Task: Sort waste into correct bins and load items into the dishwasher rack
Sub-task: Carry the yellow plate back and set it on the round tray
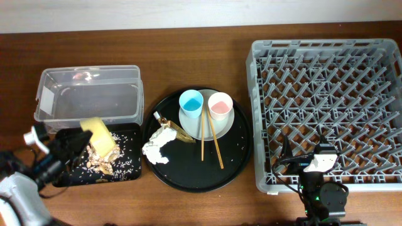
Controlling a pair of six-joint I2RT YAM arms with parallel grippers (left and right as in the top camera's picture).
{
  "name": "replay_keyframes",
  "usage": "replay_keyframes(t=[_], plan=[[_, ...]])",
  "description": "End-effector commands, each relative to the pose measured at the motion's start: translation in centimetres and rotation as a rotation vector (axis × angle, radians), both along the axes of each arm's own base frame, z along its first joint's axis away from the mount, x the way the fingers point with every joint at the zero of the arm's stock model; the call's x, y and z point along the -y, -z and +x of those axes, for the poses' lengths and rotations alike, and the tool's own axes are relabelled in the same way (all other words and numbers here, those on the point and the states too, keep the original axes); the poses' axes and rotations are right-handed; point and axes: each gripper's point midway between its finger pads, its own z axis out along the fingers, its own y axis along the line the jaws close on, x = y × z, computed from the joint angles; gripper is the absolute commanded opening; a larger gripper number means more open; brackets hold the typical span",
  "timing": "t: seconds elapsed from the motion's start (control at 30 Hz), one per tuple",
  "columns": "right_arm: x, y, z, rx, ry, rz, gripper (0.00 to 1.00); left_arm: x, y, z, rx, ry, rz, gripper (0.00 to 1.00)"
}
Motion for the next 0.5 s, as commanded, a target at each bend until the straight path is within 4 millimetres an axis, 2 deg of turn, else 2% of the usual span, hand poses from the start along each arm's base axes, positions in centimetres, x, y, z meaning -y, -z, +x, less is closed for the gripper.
replay_keyframes(t=[0.0,0.13,0.2,0.47], plan=[[0.1,0.2,0.0,-0.003,0.004,-0.007,0.98,2.8,-2.5,0.4,-0.054,0.063,0.224,0.0],[0.1,0.2,0.0,-0.003,0.003,-0.007,0.98,6.6,-3.4,0.4,-0.086,0.118,0.364,0.0],[0.1,0.2,0.0,-0.003,0.003,-0.007,0.98,9.2,-2.7,-0.1,-0.13,0.154,0.479,0.0],[0.1,0.2,0.0,-0.003,0.003,-0.007,0.98,17.5,-0.8,-2.1,-0.144,0.38,0.649,0.0]])
